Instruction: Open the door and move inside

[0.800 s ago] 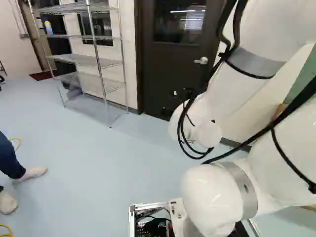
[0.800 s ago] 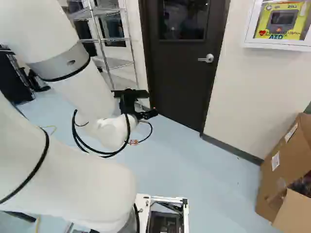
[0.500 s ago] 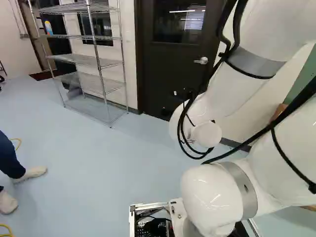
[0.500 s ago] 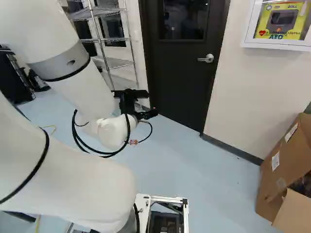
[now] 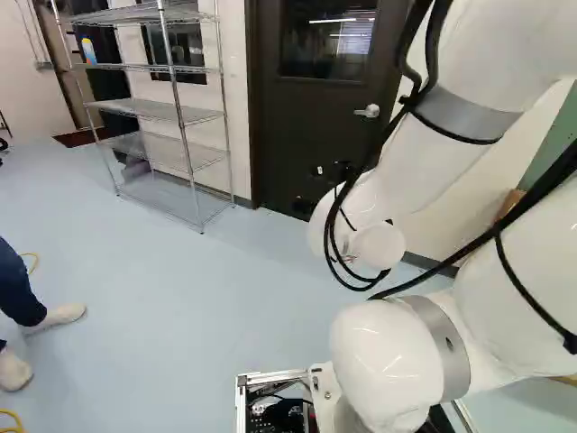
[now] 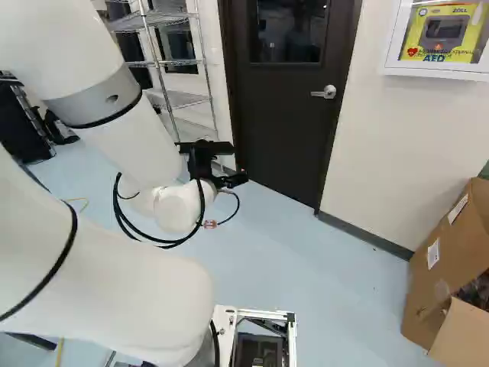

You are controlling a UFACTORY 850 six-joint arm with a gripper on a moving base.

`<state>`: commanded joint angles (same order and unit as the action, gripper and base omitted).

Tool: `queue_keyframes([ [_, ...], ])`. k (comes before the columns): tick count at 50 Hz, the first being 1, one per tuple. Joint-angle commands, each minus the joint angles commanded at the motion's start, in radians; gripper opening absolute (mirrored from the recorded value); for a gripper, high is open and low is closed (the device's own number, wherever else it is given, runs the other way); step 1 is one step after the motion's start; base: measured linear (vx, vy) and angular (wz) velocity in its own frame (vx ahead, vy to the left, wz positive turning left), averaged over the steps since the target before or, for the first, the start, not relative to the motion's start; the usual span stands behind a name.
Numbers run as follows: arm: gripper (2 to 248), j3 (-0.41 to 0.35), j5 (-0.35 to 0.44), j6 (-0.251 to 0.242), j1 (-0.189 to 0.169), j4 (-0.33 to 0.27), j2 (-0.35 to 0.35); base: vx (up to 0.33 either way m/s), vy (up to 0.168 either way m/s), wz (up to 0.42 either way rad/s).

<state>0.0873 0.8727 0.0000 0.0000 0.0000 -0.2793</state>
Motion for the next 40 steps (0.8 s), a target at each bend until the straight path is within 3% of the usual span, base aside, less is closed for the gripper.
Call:
queue_keyframes([
  [22, 247, 0.000, 0.000, 0.000, 0.000, 0.000, 0.000, 0.049, 0.012, -0.003],
  [40, 247, 0.000, 0.000, 0.000, 0.000, 0.000, 0.000, 0.151, 0.051, -0.018],
])
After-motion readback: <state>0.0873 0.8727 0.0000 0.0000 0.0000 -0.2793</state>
